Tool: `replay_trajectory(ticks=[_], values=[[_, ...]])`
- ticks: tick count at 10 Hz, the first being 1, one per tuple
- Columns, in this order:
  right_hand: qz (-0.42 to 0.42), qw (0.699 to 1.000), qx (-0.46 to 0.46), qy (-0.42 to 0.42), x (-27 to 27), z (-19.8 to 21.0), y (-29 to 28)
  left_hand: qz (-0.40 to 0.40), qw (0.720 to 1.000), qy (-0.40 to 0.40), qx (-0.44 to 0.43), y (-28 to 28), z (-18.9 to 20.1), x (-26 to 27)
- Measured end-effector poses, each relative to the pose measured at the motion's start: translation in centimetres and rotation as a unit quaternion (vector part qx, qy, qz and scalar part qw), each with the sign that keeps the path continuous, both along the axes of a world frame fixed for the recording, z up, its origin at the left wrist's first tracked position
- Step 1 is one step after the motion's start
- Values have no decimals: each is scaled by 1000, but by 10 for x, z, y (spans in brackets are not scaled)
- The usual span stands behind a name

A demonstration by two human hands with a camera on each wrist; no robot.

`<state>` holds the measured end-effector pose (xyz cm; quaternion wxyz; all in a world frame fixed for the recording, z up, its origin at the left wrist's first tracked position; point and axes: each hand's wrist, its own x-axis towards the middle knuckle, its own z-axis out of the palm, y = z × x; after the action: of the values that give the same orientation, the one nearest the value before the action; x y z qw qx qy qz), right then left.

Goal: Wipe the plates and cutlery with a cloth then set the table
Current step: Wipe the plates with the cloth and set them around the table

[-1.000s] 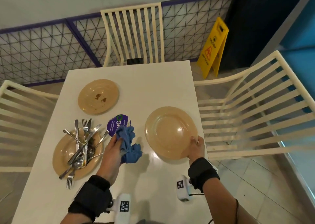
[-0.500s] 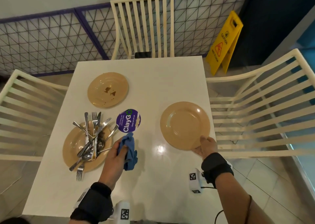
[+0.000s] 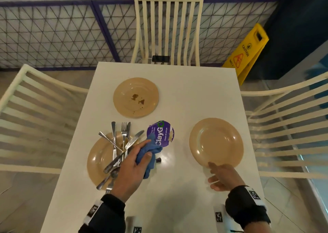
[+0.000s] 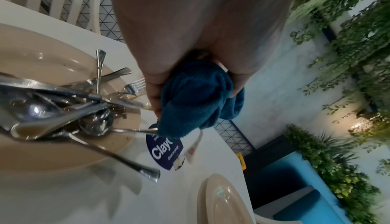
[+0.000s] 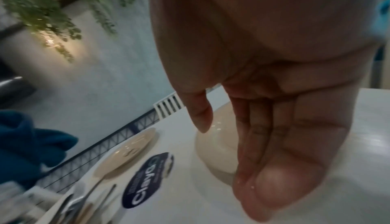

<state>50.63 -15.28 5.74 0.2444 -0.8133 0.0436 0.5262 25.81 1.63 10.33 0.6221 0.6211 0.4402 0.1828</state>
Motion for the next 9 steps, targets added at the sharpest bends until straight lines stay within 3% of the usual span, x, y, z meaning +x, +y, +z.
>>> replay_trajectory(ticks=[2, 3, 4, 5, 6, 7, 8, 9], values=[[67, 989, 108, -74, -31, 13, 125, 7, 999, -27, 20, 50, 6, -32], [95, 979, 137, -114, -33, -11, 194, 30, 999, -37, 20, 76, 10, -48], [100, 977, 135, -134, -19, -69, 250, 34, 998, -38, 30, 100, 13, -66], [96, 980, 106, -138, -22, -85, 295, 35, 998, -23, 38, 121, 13, -83], [115, 978, 96, -143, -38, -68, 320, 37, 998, -13, 48, 135, 10, -96], [84, 984, 107, -116, -44, -68, 333, 40, 998, 5, 58, 145, 4, -107], [-79, 986, 137, -56, -41, -93, 347, 41, 997, 11, 65, 152, -3, -115], [-146, 972, 186, 2, -48, -92, 343, 41, 997, 22, 69, 157, -7, -119]])
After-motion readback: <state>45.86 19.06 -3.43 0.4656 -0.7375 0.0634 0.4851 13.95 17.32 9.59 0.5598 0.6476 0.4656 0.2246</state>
